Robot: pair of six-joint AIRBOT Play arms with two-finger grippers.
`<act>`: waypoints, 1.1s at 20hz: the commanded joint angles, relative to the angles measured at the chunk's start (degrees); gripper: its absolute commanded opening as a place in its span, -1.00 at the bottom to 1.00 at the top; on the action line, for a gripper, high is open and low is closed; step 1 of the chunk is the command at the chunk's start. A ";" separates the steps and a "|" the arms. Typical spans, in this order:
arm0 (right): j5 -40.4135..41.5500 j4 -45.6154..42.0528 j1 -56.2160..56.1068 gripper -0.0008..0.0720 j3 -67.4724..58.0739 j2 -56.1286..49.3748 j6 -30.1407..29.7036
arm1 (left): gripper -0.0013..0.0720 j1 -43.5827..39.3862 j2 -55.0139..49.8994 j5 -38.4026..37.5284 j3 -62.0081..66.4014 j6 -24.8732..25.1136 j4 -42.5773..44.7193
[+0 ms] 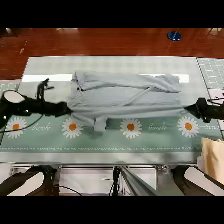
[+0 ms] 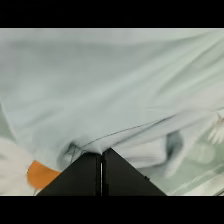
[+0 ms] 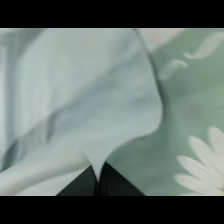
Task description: Fold the shirts.
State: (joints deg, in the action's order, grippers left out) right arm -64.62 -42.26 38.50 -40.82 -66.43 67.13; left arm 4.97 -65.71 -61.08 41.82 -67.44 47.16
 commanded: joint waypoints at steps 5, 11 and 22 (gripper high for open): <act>15.45 9.77 -8.57 -0.91 -0.48 0.98 -2.97 | -0.91 -1.36 -12.17 1.49 16.11 2.93 -7.32; 21.44 10.93 -12.26 -0.91 -13.70 -9.20 -2.78 | -0.91 -0.24 -26.49 -1.20 36.15 2.23 -7.32; 30.34 10.84 -18.05 -0.91 -25.14 -23.47 -1.29 | -0.90 -0.24 -44.54 -3.52 57.13 -1.84 -7.32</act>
State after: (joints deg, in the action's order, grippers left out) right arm -39.72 -31.42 22.83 -64.88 -87.39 66.04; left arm 4.69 -106.72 -64.25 94.98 -68.58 39.83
